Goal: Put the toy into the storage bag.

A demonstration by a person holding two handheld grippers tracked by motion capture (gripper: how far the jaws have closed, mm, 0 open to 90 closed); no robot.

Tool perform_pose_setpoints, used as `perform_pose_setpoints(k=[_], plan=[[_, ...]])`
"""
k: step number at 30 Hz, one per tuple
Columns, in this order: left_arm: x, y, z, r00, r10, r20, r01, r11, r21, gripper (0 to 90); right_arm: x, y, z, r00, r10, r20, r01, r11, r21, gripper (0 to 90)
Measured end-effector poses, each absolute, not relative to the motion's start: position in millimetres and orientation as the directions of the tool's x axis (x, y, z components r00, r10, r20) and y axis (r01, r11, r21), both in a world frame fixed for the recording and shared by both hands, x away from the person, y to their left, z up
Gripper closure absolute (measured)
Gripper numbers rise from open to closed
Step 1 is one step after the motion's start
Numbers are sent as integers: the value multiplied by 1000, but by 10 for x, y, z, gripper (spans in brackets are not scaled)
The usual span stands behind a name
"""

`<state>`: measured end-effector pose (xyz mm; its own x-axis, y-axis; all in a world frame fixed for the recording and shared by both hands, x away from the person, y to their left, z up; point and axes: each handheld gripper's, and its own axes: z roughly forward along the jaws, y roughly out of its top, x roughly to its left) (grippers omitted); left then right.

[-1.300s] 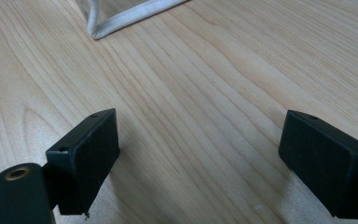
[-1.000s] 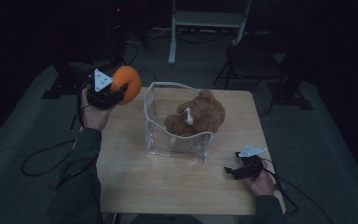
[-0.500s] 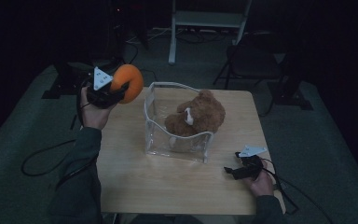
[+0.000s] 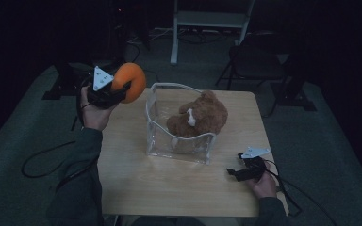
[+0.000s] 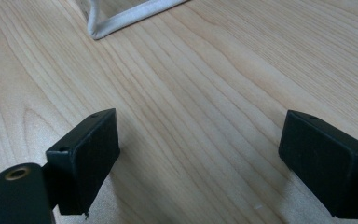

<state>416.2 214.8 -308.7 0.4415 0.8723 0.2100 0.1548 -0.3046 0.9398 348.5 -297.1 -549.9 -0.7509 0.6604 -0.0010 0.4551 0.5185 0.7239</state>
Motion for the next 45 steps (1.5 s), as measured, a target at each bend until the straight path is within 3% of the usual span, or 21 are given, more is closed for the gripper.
perform_pose_setpoints(k=[45], plan=[[4015, 1862, -2904, 515, 830, 212, 72, -288, 955, 512, 3484, -2970, -5498, -750, 661, 1, 456, 517, 724, 114]])
